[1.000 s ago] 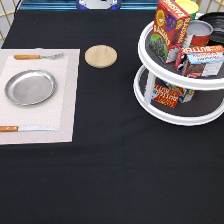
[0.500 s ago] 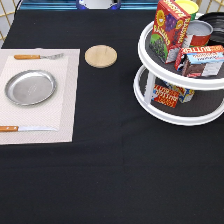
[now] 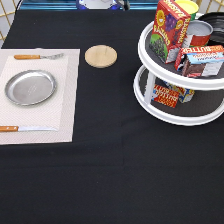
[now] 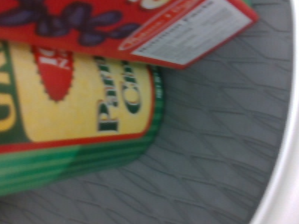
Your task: Pick up the bowl from the lazy Susan and put bowl on the plate
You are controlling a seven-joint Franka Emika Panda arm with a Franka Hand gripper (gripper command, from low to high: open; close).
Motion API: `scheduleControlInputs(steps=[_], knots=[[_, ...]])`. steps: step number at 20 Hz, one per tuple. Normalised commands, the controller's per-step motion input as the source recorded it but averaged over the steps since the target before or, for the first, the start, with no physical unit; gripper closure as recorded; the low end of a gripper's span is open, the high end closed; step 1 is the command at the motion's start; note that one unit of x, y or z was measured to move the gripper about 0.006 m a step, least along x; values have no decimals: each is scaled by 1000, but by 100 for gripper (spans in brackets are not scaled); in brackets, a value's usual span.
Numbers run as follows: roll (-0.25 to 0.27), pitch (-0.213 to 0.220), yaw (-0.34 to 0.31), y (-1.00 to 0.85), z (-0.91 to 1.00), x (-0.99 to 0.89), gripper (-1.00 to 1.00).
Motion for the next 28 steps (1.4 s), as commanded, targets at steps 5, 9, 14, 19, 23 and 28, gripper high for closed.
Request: scheduleControlInputs(steps=[5,9,14,19,23,28], knots=[[129,-59,0,71,-296,144,-100],[17,-8,0,108,-228,182,-100],[0,-1,0,81,-215,237,-100],[2,0,0,66,-225,290,-100],[6,0,0,51,-179,306,-100],[4,0,0,18,-140,258,-100]])
